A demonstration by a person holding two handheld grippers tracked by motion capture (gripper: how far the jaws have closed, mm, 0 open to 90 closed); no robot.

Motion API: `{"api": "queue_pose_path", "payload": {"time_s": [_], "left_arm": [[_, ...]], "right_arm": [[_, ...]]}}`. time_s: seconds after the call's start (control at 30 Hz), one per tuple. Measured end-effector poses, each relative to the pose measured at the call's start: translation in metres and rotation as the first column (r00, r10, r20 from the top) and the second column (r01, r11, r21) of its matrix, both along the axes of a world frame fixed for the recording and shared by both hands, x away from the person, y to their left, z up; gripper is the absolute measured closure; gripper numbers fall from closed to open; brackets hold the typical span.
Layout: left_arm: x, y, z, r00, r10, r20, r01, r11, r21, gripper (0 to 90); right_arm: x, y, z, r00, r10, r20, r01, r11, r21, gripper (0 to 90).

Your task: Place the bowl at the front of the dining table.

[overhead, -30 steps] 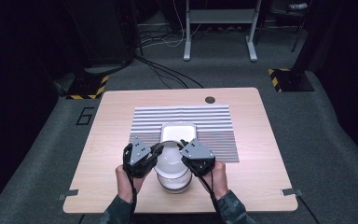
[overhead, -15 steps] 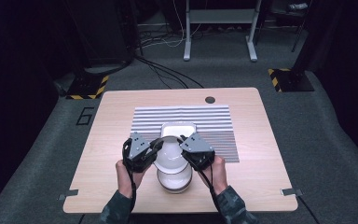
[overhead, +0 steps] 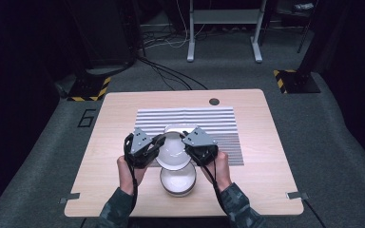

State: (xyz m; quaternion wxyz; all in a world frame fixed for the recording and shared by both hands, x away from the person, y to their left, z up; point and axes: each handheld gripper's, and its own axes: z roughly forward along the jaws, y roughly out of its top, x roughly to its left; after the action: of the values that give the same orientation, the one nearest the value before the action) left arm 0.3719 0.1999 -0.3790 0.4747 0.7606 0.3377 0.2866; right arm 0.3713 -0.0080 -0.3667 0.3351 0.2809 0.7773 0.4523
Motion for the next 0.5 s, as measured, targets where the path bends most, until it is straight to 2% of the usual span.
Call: {"api": "queue_pose_path", "payload": {"time_s": [0.5], "left_arm": [[0.017, 0.001, 0.002, 0.9999, -0.001, -0.011, 0.001, 0.9999, -0.016, 81.1]], "right_arm": [[0.016, 0.002, 0.003, 0.9998, -0.012, -0.018, 0.012, 0.9999, -0.011, 82.6]]}}
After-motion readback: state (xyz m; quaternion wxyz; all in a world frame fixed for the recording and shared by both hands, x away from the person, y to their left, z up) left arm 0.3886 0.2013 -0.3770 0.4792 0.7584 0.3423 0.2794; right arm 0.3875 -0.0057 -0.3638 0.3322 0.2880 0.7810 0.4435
